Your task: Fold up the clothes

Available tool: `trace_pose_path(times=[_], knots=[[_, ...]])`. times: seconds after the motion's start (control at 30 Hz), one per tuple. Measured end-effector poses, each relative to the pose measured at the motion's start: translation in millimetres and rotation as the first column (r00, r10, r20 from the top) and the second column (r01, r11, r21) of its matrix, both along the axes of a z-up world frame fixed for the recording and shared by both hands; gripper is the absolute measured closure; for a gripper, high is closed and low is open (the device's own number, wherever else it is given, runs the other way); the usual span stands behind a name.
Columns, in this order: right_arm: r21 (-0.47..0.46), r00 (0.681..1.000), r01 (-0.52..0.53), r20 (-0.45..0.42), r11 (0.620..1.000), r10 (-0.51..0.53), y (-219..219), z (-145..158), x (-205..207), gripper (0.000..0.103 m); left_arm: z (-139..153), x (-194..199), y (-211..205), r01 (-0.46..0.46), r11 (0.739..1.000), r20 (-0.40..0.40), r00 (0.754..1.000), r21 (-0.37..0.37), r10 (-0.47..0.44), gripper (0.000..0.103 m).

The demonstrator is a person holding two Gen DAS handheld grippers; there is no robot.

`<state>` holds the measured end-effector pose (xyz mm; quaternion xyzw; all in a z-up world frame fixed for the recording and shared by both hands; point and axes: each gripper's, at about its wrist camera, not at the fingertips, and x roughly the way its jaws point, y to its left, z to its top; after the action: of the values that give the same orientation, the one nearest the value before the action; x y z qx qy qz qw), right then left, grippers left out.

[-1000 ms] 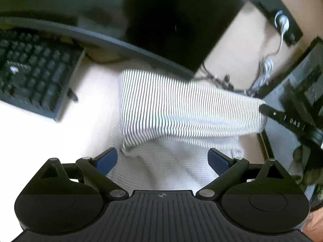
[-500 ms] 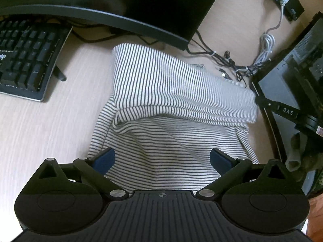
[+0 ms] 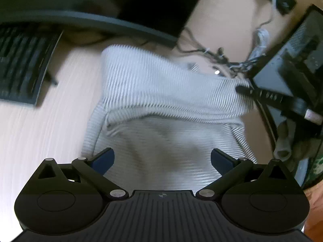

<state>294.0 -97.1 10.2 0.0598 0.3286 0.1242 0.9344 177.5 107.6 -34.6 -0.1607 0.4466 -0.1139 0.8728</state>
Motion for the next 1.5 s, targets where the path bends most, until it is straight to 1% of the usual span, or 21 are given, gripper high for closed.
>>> trace_pose_path(times=[0.07, 0.17, 0.33, 0.43, 0.53, 0.6, 0.67, 0.73, 0.8, 0.83, 0.9, 0.97, 1.03, 1.1, 1.13, 1.23, 1.33, 1.4, 1.43, 1.47, 1.5], knots=[[-0.013, 0.998, -0.001, 0.068, 1.0, 0.002, 0.7, 18.5, -4.6, 0.1, 0.0, 9.1, -2.7, 0.005, 1.0, 0.017, 1.0, 0.01, -0.005, 0.0], [-0.003, 0.999, -0.009, 0.05, 1.0, 0.009, -6.3, 21.2, -1.1, 0.099, 0.0, 22.8, -6.9, 0.012, 1.0, 0.042, 0.999, 0.024, -0.013, 0.0], [-0.018, 0.984, 0.058, -0.166, 0.998, -0.06, -19.0, -34.2, 9.2, 0.097, -0.1, 45.6, -13.7, 0.024, 0.999, 0.083, 0.996, 0.049, -0.028, 0.0], [-0.021, 0.984, 0.091, -0.155, 0.996, -0.093, -26.1, -32.8, 4.4, 0.088, -0.3, 58.2, -17.9, 0.032, 0.997, 0.105, 0.994, 0.068, -0.039, 0.0], [-0.1, 0.997, 0.062, -0.035, 0.993, -0.066, -15.0, -5.8, -4.3, 0.088, -1.4, 65.2, -21.0, 0.033, 0.996, 0.102, 0.994, 0.086, -0.042, 0.0], [-0.081, 1.0, 0.005, 0.028, 0.997, -0.003, -6.7, 9.7, -9.2, 0.088, 0.4, 66.6, -19.6, 0.018, 0.997, 0.101, 0.995, 0.069, -0.025, 0.0], [-0.029, 0.998, -0.053, 0.015, 0.998, 0.053, -1.1, 11.9, -7.5, 0.086, 4.9, 67.1, -19.9, 0.014, 0.998, 0.114, 0.993, 0.067, -0.022, 0.0], [-0.011, 0.996, -0.068, -0.051, 0.998, 0.067, 5.5, -2.3, 2.9, 0.084, 10.5, 67.3, -23.7, 0.019, 0.997, 0.14, 0.99, 0.078, -0.03, 0.0], [-0.039, 0.988, -0.051, -0.151, 0.998, 0.044, 8.6, -31.7, 14.5, 0.084, 10.0, 69.3, -25.4, 0.036, 0.997, 0.141, 0.989, 0.065, -0.045, 0.0], [-0.031, 0.985, -0.041, -0.167, 0.999, 0.035, 4.5, -42.5, 15.6, 0.083, 5.3, 72.6, -25.2, 0.046, 0.997, 0.117, 0.992, 0.056, -0.053, 0.0], [-0.026, 0.986, -0.045, -0.161, 0.999, 0.04, 2.7, -34.2, 18.2, 0.084, -11.3, 80.3, -21.5, 0.051, 0.997, 0.055, 0.997, 0.061, -0.054, 0.0], [-0.02, 0.987, -0.049, -0.155, 0.999, 0.045, 1.1, -25.3, 20.8, 0.083, -17.9, 81.6, -20.6, 0.058, 0.996, 0.055, 0.997, 0.065, -0.061, 0.0], [-0.046, 0.993, -0.089, -0.088, 0.995, 0.084, 4.5, -7.7, 25.3, 0.077, -19.3, 80.5, -20.4, 0.059, 0.996, 0.07, 0.995, 0.067, -0.064, 0.0], [-0.054, 0.991, -0.122, -0.067, 0.991, 0.118, 15.1, 1.7, 43.5, 0.056, -18.8, 80.3, -20.4, 0.045, 0.997, 0.071, 0.996, 0.063, -0.05, 0.0], [-0.058, 0.989, -0.139, -0.057, 0.989, 0.135, 20.4, 6.3, 52.7, 0.055, -18.6, 80.1, -20.6, 0.042, 0.997, 0.071, 0.996, 0.063, -0.046, 0.0], [-0.081, 0.984, -0.157, -0.1, 0.984, 0.148, 40.2, -11.2, 81.7, 0.055, -14.3, 75.9, -18.5, 0.03, 0.998, 0.07, 0.997, 0.046, -0.033, 0.0], [-0.104, 0.977, -0.175, -0.145, 0.979, 0.159, 60.1, -29.0, 110.8, 0.059, -1.6, 65.5, -5.9, -0.004, 1.0, 0.07, 0.998, -0.02, 0.006, 0.0], [-0.114, 0.97, -0.191, -0.175, 0.975, 0.17, 69.3, -40.8, 121.7, 0.071, 7.8, 55.0, 5.1, -0.036, 0.998, 0.08, 0.996, -0.049, 0.04, 0.0], [-0.117, 0.966, -0.201, -0.186, 0.973, 0.177, 70.7, -46.3, 121.1, 0.074, 12.0, 49.8, 10.4, -0.055, 0.997, 0.085, 0.995, -0.056, 0.059, 0.0], [-0.116, 0.965, -0.21, -0.182, 0.971, 0.187, 71.9, -47.1, 120.3, 0.08, 14.7, 45.3, 16.2, -0.074, 0.995, 0.086, 0.993, -0.061, 0.079, 0.0], [-0.114, 0.964, -0.218, -0.177, 0.969, 0.196, 73.1, -47.8, 119.4, 0.091, 16.1, 41.0, 22.7, -0.091, 0.994, 0.085, 0.992, -0.068, 0.097, 0.0]])
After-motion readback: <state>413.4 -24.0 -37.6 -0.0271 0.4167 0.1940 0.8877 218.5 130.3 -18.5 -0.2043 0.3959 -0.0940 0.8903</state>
